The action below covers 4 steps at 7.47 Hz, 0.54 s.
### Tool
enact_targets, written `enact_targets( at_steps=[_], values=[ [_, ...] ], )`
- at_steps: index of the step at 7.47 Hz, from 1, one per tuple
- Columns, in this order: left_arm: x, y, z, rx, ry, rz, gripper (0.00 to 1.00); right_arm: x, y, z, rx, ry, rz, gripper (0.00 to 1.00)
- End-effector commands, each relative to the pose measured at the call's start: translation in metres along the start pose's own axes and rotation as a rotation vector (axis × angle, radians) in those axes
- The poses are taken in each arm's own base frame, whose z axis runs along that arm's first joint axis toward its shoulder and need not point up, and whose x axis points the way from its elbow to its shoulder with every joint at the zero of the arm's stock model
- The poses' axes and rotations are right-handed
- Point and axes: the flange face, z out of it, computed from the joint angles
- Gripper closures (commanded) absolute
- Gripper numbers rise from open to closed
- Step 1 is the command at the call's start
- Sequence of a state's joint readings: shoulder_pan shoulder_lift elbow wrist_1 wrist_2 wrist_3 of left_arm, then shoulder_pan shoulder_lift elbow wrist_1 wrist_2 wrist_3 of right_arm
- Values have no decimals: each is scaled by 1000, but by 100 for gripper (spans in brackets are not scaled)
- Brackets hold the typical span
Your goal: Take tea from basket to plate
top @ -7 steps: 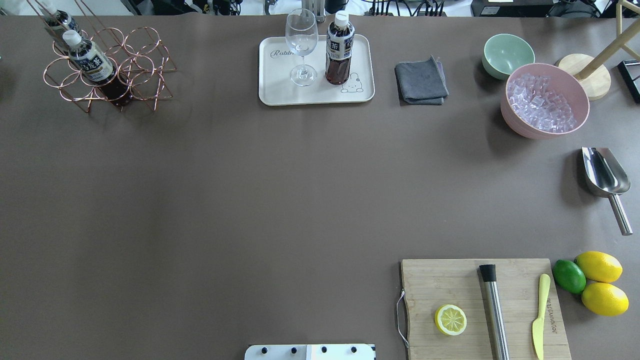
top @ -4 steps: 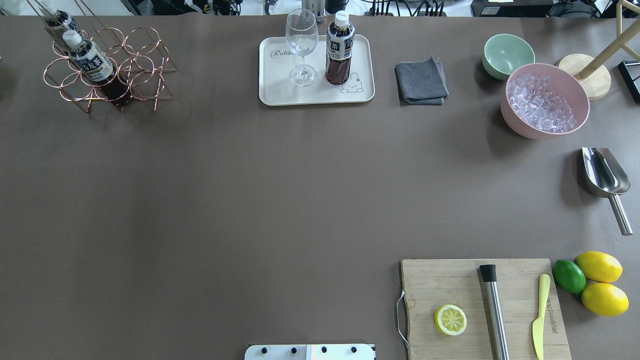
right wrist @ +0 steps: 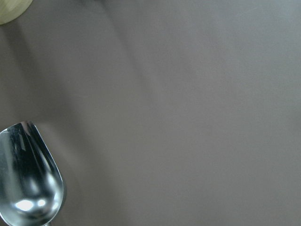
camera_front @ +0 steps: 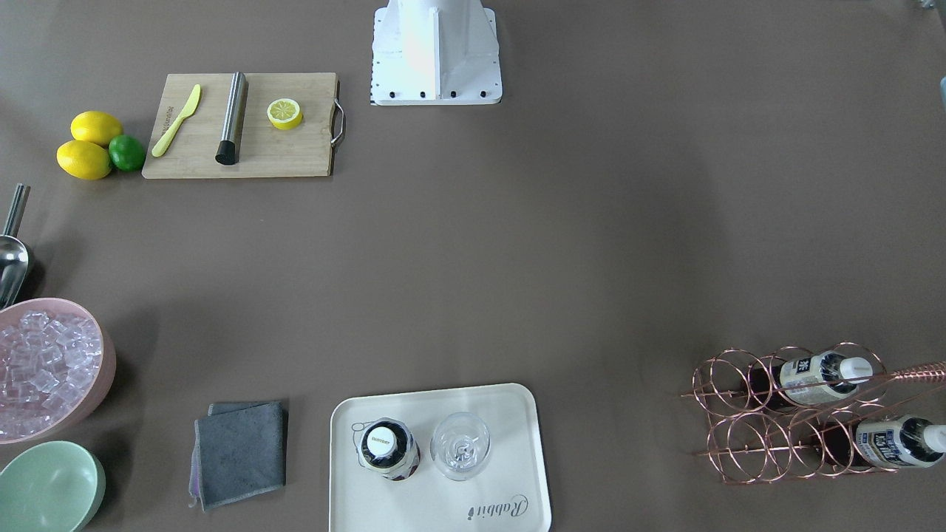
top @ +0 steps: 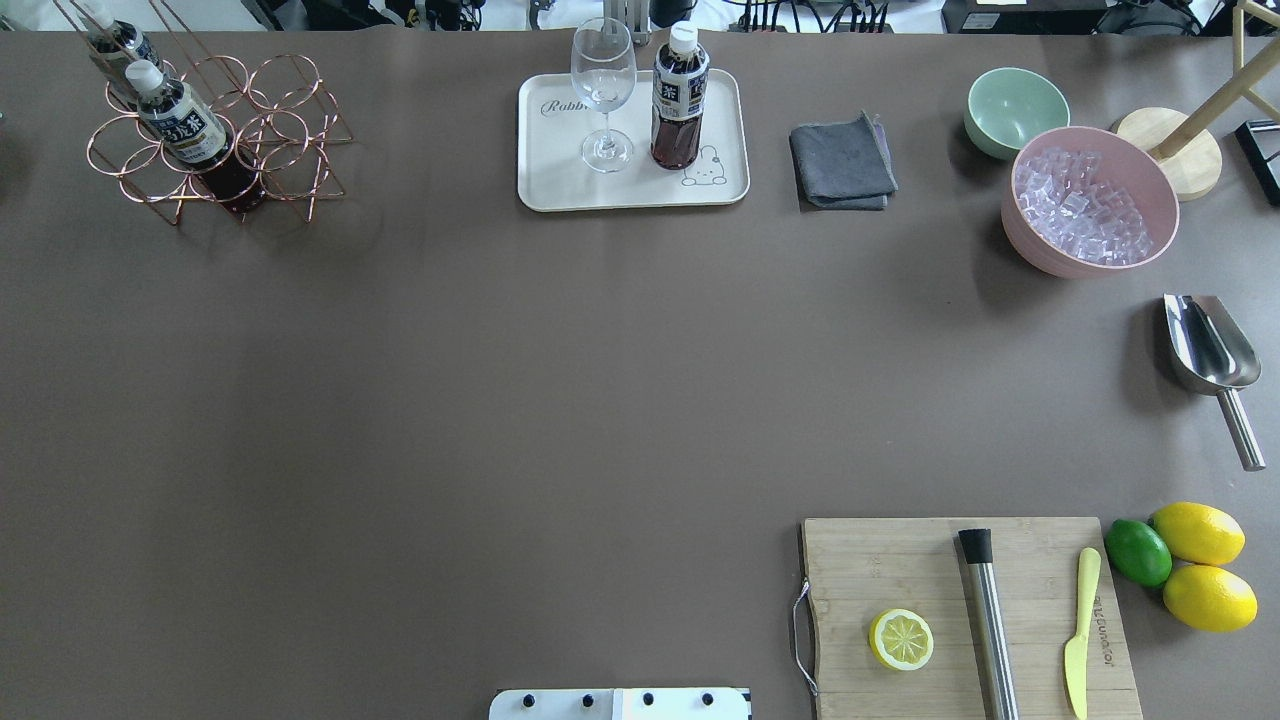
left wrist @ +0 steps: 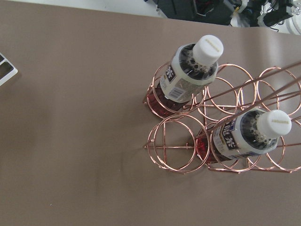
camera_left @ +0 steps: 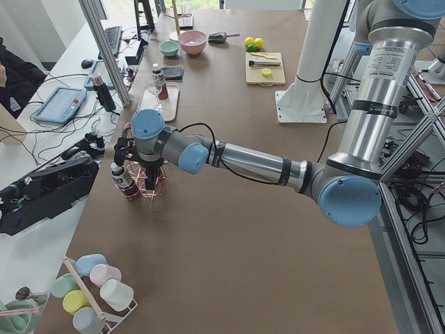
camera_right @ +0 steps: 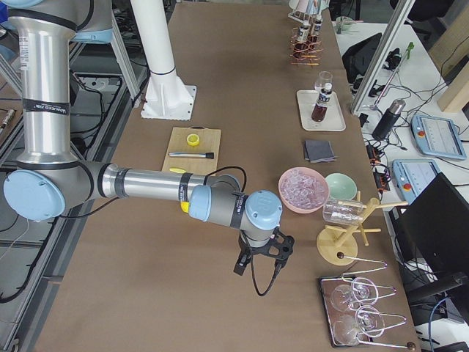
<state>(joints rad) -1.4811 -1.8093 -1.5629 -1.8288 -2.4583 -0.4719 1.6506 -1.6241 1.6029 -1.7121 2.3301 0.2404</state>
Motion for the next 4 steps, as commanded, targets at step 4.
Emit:
enact_targets(
  at_steps=[4],
  values=[
    [-128,34,-38,-212,-148,-3,2,0,-1,1,33,2,-22,0]
  ],
)
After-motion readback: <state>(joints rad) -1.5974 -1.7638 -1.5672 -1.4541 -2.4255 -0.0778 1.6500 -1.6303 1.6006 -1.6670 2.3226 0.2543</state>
